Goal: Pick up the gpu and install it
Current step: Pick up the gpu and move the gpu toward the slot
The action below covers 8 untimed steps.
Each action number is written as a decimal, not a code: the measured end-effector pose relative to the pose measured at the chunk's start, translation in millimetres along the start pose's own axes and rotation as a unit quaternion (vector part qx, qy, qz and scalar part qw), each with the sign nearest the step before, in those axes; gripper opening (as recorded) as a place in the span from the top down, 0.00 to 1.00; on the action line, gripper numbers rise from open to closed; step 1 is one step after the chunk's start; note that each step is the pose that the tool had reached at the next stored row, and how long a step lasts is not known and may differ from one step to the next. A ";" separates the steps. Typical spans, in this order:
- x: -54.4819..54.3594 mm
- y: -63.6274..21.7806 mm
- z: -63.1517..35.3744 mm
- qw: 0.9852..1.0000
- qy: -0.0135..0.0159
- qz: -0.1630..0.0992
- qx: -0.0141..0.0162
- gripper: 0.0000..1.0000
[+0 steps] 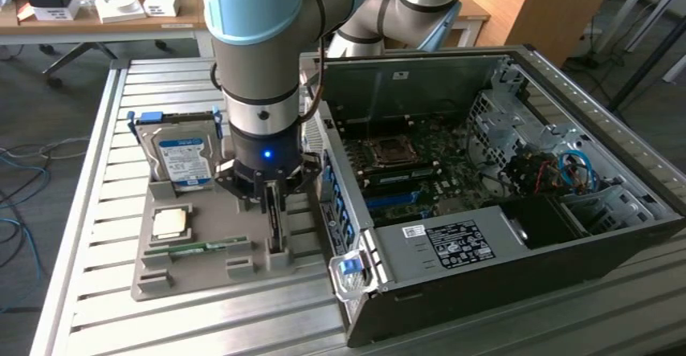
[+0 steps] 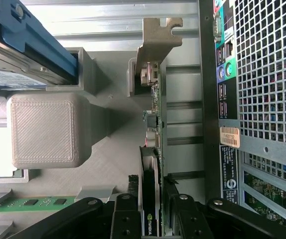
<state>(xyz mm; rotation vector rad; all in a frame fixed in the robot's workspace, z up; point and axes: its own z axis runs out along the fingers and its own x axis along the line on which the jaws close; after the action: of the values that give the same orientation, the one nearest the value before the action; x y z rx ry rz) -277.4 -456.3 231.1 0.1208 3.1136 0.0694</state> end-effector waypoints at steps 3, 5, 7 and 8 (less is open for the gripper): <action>0.0 -0.1 1.0 1.000 0.000 0.000 0.000 0.67; 0.0 -0.1 1.1 1.000 0.000 0.000 0.000 0.67; -0.1 0.0 1.6 1.000 0.000 0.000 0.000 0.67; -0.2 -0.1 1.6 1.000 0.000 0.000 0.000 0.67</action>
<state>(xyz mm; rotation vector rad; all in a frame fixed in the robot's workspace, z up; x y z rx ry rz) -277.2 -456.3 229.6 0.1208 3.1138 0.0692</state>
